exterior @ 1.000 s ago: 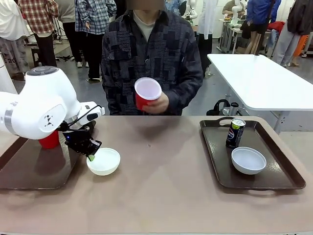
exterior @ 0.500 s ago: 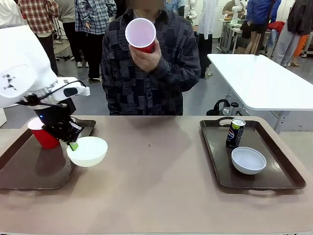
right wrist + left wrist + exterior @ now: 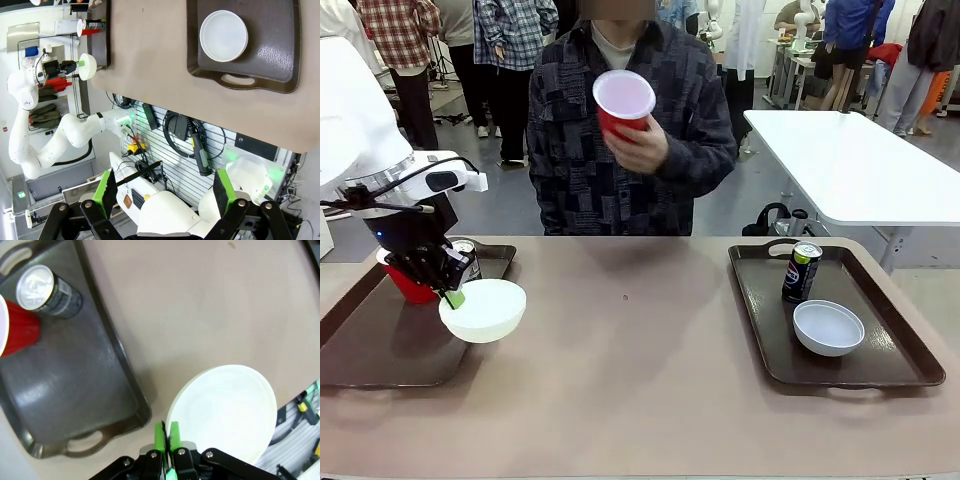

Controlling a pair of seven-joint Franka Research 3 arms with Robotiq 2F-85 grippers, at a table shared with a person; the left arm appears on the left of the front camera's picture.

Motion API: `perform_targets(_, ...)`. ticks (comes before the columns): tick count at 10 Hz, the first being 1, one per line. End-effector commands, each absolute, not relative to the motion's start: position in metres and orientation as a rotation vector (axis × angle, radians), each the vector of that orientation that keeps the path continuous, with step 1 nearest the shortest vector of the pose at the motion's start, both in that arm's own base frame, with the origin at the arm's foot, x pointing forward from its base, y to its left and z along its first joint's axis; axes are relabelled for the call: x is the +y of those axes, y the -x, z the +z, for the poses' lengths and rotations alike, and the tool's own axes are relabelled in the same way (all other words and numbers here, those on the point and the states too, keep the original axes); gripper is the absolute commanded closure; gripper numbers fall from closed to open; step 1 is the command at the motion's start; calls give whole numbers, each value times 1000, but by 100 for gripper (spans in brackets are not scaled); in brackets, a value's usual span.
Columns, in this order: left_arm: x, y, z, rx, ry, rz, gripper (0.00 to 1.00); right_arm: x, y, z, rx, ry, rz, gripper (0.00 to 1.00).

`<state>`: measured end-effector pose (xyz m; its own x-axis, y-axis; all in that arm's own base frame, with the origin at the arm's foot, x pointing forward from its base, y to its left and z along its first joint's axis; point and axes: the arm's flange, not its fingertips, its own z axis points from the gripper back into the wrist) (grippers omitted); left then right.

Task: Prepare tableware on both trays.
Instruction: Pick up a Picnic Bowl from the table and place it on a Handle tray.

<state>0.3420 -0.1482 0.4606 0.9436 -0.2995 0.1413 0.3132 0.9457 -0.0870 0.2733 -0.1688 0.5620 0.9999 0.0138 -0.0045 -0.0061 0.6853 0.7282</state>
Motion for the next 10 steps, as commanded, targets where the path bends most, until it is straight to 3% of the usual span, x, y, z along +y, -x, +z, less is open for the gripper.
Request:
perform_targets(1,-129,-344,462,-142,71,-275,96,-169,-274,563,3,-821,16,0)
perform_targets(6,-39,-359,462,-200,-64,-132,96,-169,-274,563,3,-821,16,0)
perform_targets(10,-20,-360,416,-225,-37,-41,96,-169,-274,563,3,-821,16,0)
